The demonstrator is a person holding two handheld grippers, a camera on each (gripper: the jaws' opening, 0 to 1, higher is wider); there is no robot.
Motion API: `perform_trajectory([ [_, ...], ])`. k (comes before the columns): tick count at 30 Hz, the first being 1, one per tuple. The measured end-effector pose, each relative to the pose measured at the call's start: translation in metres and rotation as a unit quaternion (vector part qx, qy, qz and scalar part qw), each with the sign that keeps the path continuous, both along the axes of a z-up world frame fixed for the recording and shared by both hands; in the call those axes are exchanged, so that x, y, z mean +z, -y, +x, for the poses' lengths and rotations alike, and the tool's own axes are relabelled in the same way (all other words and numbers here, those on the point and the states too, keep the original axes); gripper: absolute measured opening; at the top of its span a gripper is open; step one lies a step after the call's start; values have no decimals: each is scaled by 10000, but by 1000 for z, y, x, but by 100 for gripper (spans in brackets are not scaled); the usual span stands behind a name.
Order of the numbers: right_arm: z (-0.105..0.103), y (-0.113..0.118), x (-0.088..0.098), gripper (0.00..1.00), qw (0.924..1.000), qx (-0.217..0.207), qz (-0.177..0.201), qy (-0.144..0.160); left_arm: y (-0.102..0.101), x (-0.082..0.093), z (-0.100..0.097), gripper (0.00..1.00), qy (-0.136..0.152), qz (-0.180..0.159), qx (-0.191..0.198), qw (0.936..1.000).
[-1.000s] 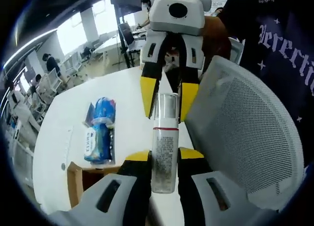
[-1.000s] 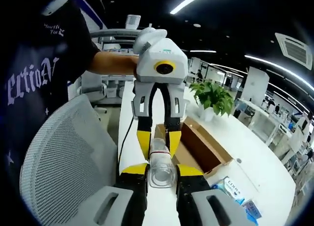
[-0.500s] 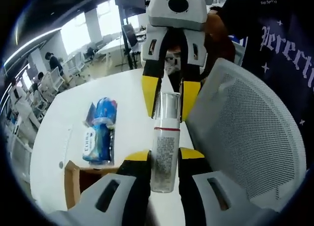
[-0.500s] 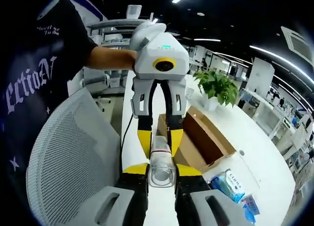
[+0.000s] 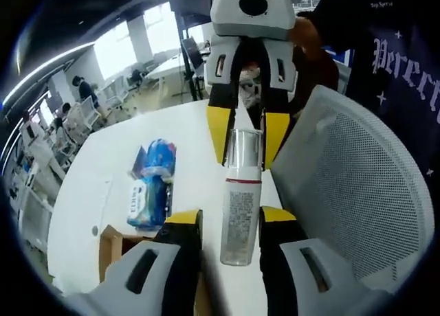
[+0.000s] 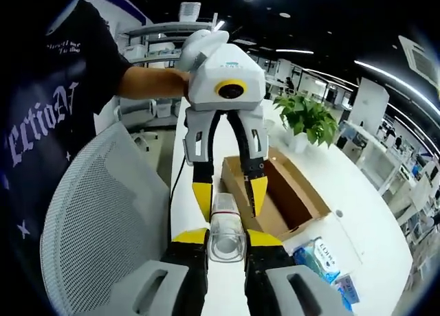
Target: Operate the shoe box by opening the lid, removing the specified soft item, and placing it in the target area until the item is outside and the box remains undamaged.
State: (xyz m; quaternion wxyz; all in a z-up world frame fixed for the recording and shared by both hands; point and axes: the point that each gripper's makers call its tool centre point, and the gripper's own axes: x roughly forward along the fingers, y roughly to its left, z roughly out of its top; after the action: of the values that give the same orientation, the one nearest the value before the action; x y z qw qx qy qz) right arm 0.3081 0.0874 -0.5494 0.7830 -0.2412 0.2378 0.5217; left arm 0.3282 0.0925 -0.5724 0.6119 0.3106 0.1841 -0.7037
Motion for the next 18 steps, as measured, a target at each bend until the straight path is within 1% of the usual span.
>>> perform_trajectory([
  [3, 2, 0, 0, 14, 9999, 69, -68, 38, 0, 1, 5, 38, 91, -79, 80, 9999],
  [6, 3, -1, 0, 14, 9998, 138, -124, 60, -3, 2, 9, 40, 29, -165, 241, 9996],
  [9, 5, -2, 0, 14, 9997, 165, -145, 55, -8, 0, 8, 43, -16, -173, 292, 9994],
  [10, 6, -2, 0, 14, 9997, 174, -154, 64, -10, -2, 8, 45, -18, -158, 322, 9994],
  [11, 7, -2, 0, 14, 9997, 181, -168, 69, -12, -3, 9, 49, 2, -165, 350, 9993],
  [12, 8, -2, 0, 14, 9996, 206, -200, 79, -14, -3, 12, 52, 92, -207, 428, 9988],
  [13, 9, -2, 0, 14, 9995, 217, -217, 88, -16, -3, 14, 54, 113, -235, 485, 9985],
  [14, 10, -1, 1, 14, 9994, 238, -244, 99, -18, -2, 16, 54, 80, -268, 578, 9979],
  [15, 11, -1, 1, 14, 9993, 247, -270, 112, -21, -1, 18, 55, -22, -347, 742, 9966],
  [18, 18, 3, 4, 14, 9988, 286, -376, 147, -28, 0, 22, 59, -145, -516, 973, 9938],
])
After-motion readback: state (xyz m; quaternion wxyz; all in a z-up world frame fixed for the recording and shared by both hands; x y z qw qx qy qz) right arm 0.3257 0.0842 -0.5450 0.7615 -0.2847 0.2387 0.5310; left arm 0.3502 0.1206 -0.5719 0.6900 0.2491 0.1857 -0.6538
